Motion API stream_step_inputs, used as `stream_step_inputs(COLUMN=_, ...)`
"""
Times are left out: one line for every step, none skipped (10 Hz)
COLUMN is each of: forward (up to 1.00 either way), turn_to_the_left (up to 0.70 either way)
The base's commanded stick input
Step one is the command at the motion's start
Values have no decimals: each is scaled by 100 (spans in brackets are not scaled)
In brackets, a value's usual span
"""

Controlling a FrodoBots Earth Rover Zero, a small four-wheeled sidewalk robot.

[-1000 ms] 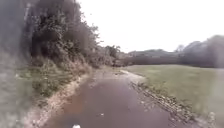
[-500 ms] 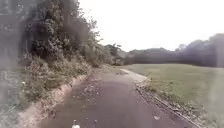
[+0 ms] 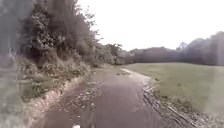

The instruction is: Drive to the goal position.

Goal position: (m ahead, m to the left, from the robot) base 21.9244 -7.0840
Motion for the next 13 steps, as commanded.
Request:
stream_step_inputs(forward=100, turn_to_the_left=-19)
stream_step_inputs(forward=100, turn_to_the_left=-25)
stream_step_inputs(forward=100, turn_to_the_left=-30)
stream_step_inputs(forward=100, turn_to_the_left=-30)
stream_step_inputs(forward=100, turn_to_the_left=-30)
stream_step_inputs(forward=100, turn_to_the_left=-30)
stream_step_inputs(forward=100, turn_to_the_left=-30)
stream_step_inputs(forward=100, turn_to_the_left=-30)
stream_step_inputs(forward=100, turn_to_the_left=-30)
stream_step_inputs(forward=100, turn_to_the_left=-30)
stream_step_inputs(forward=100, turn_to_the_left=-30)
stream_step_inputs(forward=100, turn_to_the_left=-30)
stream_step_inputs(forward=100, turn_to_the_left=-30)
